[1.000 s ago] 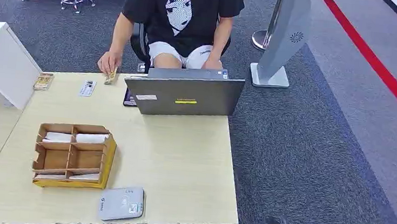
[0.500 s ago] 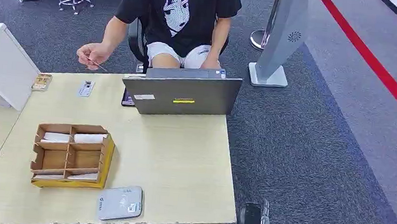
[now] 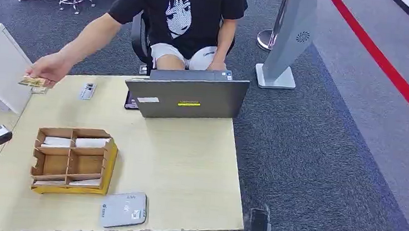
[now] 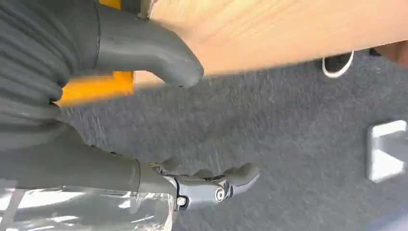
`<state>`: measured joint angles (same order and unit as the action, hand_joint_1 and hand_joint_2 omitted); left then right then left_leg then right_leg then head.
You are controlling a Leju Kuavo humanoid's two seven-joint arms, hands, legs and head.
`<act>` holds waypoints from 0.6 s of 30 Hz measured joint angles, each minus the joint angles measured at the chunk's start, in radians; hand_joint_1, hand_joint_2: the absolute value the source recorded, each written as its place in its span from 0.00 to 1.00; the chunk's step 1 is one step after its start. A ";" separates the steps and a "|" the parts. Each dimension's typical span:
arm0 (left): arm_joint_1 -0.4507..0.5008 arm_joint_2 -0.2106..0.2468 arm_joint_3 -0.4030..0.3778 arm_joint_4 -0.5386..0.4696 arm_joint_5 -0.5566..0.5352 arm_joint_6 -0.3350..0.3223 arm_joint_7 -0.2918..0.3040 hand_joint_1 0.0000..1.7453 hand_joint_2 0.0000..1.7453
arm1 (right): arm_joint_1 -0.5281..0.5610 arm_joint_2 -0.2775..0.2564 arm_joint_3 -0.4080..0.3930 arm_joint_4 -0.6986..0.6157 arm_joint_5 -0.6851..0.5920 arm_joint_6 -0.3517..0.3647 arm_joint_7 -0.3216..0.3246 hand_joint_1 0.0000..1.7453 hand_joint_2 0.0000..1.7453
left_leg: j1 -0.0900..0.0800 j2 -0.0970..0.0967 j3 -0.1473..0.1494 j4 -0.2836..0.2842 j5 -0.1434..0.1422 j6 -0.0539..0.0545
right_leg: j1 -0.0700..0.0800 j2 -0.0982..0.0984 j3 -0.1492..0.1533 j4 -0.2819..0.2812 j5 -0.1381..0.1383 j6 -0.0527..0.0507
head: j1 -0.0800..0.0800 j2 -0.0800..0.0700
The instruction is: Pass the card to the sensor for recognition and then transmit it.
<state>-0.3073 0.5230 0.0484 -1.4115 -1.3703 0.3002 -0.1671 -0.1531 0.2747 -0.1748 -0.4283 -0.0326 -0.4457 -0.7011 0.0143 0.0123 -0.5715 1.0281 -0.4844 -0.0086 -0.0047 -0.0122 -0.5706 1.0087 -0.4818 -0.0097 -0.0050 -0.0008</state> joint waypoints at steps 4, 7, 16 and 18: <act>-0.042 -0.010 -0.086 0.011 -0.011 0.003 0.002 0.00 1.00 | -0.015 -0.015 -0.083 0.046 -0.175 0.250 0.036 0.00 1.00 | 0.000 -0.001 0.000 0.000 0.000 0.000 | 0.000 0.000 -0.001 0.000 0.000 0.000 | -0.001 0.000; -0.071 -0.019 -0.145 0.023 -0.018 0.002 0.003 0.00 1.00 | -0.019 -0.037 -0.151 0.066 -0.254 0.324 0.052 0.00 1.00 | 0.000 0.000 0.000 0.000 0.000 0.000 | 0.000 0.000 0.000 0.000 0.000 0.000 | -0.001 0.000; -0.091 -0.026 -0.246 0.031 -0.018 0.000 0.004 0.00 1.00 | 0.013 -0.124 -0.340 0.096 -0.353 0.378 0.052 0.00 1.00 | -0.001 0.001 -0.001 0.000 -0.001 0.001 | -0.001 0.001 -0.001 0.000 0.000 0.000 | -0.001 0.000; -0.090 -0.022 -0.252 0.031 -0.017 -0.003 0.004 0.00 1.00 | 0.027 -0.142 -0.369 0.103 -0.358 0.380 0.052 0.00 1.00 | -0.001 0.001 -0.001 0.000 -0.001 0.001 | -0.001 0.001 -0.001 0.000 0.000 0.000 | -0.001 0.000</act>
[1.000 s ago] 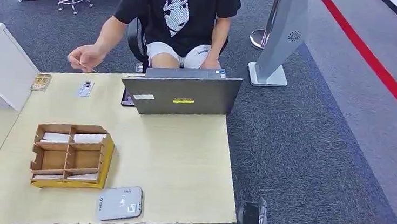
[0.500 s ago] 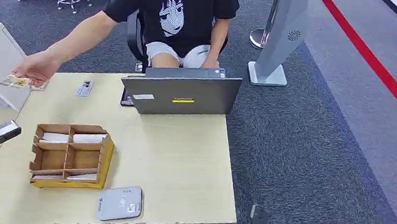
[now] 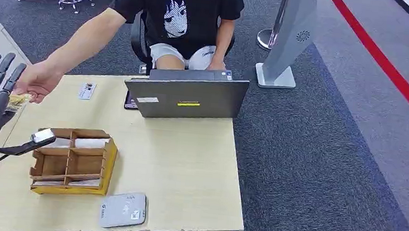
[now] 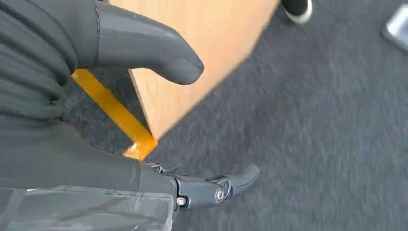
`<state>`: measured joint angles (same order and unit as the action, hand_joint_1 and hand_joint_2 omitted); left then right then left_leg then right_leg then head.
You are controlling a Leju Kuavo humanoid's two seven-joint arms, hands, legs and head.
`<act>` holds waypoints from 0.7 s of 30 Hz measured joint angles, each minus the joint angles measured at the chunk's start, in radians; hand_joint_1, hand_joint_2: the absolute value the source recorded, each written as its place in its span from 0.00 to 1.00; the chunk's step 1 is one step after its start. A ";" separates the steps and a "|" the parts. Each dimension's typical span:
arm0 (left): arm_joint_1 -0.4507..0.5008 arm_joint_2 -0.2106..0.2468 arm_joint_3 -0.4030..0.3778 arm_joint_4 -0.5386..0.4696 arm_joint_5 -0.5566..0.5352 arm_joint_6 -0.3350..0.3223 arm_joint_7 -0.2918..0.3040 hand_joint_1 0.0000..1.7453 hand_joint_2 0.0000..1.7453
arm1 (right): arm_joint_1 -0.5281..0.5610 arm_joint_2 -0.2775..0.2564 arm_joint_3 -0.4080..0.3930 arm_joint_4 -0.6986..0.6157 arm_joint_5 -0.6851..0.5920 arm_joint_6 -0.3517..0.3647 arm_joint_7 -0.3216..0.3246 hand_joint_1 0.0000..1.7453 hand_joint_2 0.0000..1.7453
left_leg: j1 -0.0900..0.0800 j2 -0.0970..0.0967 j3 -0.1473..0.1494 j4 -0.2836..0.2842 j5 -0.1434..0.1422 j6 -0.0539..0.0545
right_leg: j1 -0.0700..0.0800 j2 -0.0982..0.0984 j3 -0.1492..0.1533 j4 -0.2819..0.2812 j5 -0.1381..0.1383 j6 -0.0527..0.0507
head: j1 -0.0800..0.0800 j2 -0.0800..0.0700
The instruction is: Pass the card to the sensor for recognition and then transmit it.
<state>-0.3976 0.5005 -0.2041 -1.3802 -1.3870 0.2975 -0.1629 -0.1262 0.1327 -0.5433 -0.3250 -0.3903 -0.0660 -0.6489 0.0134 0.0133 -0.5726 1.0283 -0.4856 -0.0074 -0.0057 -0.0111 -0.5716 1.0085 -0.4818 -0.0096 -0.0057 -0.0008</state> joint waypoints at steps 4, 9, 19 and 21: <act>0.000 0.019 -0.005 0.000 0.010 -0.014 0.003 0.08 1.00 | 0.029 -0.027 -0.055 0.019 -0.030 0.001 0.029 0.00 1.00 | 0.000 0.000 0.000 0.000 0.000 0.000 | 0.000 0.000 0.000 0.000 0.000 0.000 | 0.000 0.000; -0.001 0.051 -0.005 0.010 0.017 -0.063 0.013 1.00 1.00 | 0.066 -0.044 -0.106 0.045 -0.042 0.010 0.079 0.00 1.00 | 0.000 0.000 0.000 0.000 0.000 0.000 | 0.000 0.000 0.000 0.000 0.000 0.000 | 0.000 0.000; 0.020 0.099 -0.003 0.036 0.059 -0.052 0.018 1.00 1.00 | 0.081 -0.045 -0.143 0.072 -0.017 -0.055 0.129 0.00 1.00 | 0.000 0.000 0.000 -0.001 0.000 0.000 | 0.000 0.000 0.000 0.000 0.000 0.000 | 0.000 0.000; 0.023 0.100 -0.003 0.038 0.059 -0.041 0.018 1.00 1.00 | 0.081 -0.045 -0.145 0.075 -0.007 -0.062 0.138 0.00 1.00 | 0.000 0.000 -0.001 -0.001 0.000 0.000 | 0.000 0.000 0.000 0.000 0.000 0.000 | 0.000 0.000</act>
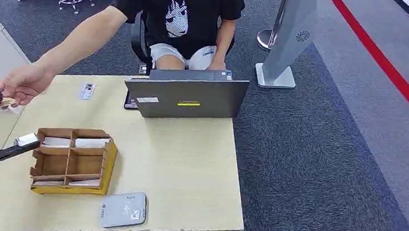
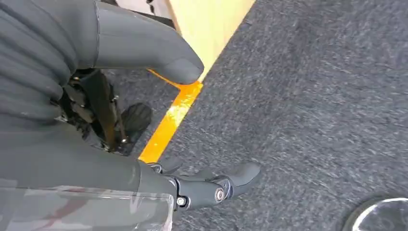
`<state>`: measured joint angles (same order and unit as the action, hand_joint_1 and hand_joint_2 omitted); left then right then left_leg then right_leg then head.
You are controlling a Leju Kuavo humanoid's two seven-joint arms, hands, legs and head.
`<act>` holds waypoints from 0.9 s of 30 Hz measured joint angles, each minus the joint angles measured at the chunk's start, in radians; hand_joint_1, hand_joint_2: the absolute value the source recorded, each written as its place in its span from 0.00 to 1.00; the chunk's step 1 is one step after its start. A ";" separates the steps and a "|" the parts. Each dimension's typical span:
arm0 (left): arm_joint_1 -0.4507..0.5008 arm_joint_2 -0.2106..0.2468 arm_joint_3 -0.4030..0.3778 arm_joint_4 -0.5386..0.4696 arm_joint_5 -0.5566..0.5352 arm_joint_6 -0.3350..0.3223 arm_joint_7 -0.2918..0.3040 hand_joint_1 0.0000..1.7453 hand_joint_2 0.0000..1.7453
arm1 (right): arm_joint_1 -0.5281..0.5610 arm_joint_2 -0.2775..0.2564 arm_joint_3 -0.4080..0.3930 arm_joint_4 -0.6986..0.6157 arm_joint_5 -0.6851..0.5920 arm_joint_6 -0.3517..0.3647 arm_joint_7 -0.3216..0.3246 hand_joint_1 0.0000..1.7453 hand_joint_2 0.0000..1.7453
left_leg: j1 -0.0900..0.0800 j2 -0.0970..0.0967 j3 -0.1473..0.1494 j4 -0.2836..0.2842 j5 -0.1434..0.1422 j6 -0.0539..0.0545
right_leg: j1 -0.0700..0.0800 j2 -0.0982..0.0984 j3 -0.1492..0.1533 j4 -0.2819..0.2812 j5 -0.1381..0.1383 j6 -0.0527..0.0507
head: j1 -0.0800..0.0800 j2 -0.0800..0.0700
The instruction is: Pass the card to the sensor for recognition and then transmit it.
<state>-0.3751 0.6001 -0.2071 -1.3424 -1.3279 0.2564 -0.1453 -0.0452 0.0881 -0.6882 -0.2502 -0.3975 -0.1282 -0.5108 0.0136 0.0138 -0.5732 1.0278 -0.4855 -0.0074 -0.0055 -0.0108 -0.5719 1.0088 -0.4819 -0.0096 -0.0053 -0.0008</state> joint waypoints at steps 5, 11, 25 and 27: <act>0.026 -0.002 0.000 0.002 -0.018 0.052 0.009 1.00 1.00 | 0.000 0.001 0.000 0.007 0.021 -0.017 0.023 0.00 1.00 | 0.000 0.000 0.000 0.000 0.000 0.000 | 0.000 0.000 0.000 0.000 0.000 0.000 | -0.001 0.000; 0.096 -0.044 0.001 -0.037 -0.057 0.194 0.011 1.00 1.00 | 0.000 0.010 0.000 0.013 0.045 -0.054 0.053 0.00 1.00 | 0.000 0.000 0.000 0.000 0.000 0.000 | 0.000 0.000 0.000 0.000 0.000 0.000 | 0.000 0.000; 0.262 -0.349 -0.129 -0.247 0.056 0.317 0.027 1.00 1.00 | -0.001 0.026 -0.011 0.027 0.060 -0.137 0.125 0.00 1.00 | -0.002 0.000 0.000 0.000 -0.002 0.002 | -0.002 0.000 0.000 -0.001 0.000 0.001 | -0.001 0.000; 0.304 -0.387 -0.158 -0.276 0.123 0.324 0.012 1.00 1.00 | 0.000 0.031 -0.017 0.027 0.057 -0.161 0.134 0.00 1.00 | -0.002 0.000 0.000 0.000 -0.002 0.003 | -0.002 0.000 0.001 -0.001 -0.001 0.002 | 0.000 0.000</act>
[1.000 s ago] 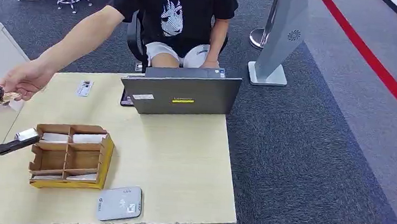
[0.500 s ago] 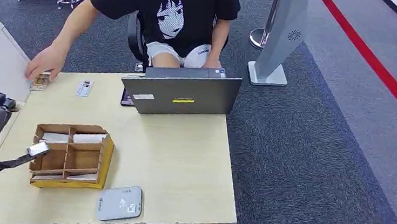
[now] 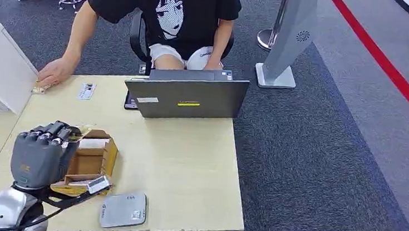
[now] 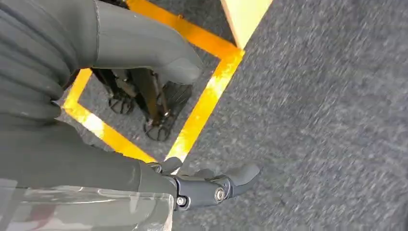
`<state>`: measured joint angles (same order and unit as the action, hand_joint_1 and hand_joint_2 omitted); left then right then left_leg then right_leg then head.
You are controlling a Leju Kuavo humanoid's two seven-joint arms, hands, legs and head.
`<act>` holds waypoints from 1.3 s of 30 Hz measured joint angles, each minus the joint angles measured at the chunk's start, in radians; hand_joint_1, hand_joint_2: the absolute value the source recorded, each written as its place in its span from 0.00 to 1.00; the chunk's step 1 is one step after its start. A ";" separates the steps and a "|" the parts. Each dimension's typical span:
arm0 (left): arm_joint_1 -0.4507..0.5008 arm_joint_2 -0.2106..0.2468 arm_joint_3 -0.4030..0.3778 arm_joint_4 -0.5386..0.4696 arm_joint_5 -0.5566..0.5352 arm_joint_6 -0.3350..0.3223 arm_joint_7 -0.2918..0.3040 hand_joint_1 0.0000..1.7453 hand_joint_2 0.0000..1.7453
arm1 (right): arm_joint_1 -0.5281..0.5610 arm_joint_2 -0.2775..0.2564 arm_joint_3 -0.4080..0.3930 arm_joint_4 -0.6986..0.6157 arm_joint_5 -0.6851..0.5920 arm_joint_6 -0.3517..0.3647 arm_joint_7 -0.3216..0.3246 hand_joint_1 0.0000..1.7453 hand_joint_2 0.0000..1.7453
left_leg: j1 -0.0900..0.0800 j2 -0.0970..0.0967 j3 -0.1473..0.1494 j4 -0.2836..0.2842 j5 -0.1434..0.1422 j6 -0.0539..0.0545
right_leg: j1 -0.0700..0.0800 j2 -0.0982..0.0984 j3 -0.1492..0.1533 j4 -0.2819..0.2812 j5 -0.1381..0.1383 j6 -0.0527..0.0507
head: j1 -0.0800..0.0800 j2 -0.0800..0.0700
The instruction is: Pass the card to the sensor for recognition and then transmit it.
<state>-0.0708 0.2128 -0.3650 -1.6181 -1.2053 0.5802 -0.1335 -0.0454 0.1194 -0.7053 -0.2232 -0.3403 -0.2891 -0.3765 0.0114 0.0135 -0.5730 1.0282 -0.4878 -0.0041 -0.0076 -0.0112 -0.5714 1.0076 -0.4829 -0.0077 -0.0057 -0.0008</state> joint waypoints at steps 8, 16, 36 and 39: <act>0.136 -0.100 -0.076 -0.020 0.071 -0.008 -0.043 1.00 1.00 | 0.001 0.020 -0.021 0.000 -0.006 -0.052 0.026 0.00 1.00 | 0.000 0.000 0.000 0.000 -0.001 0.001 | 0.000 0.000 0.000 0.000 -0.001 0.001 | 0.000 0.000; 0.223 -0.119 -0.133 -0.013 0.151 -0.002 -0.018 1.00 1.00 | 0.000 0.028 -0.048 0.000 -0.006 -0.079 0.034 0.00 1.00 | 0.000 0.000 0.000 0.000 -0.001 0.002 | 0.000 0.000 0.000 0.000 -0.001 0.001 | 0.000 0.000; 0.252 -0.165 -0.146 0.198 0.285 0.014 -0.002 1.00 1.00 | 0.000 0.029 -0.067 0.000 0.060 -0.086 0.052 0.00 1.00 | 0.000 0.000 0.000 0.000 -0.002 0.002 | 0.000 0.000 0.000 0.000 -0.001 0.001 | 0.000 0.000; 0.243 -0.173 -0.146 0.247 0.291 0.013 -0.005 1.00 1.00 | 0.000 0.029 -0.067 0.000 0.070 -0.083 0.058 0.00 1.00 | 0.000 0.000 0.000 0.000 -0.002 0.002 | 0.000 0.000 0.000 0.000 -0.001 0.001 | 0.000 0.000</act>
<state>0.1724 0.0393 -0.5108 -1.3708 -0.9148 0.5936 -0.1385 -0.0456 0.1484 -0.7725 -0.2235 -0.2705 -0.3723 -0.3189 0.0114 0.0137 -0.5729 1.0281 -0.4894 -0.0022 -0.0074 -0.0115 -0.5709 1.0076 -0.4838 -0.0067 -0.0054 -0.0008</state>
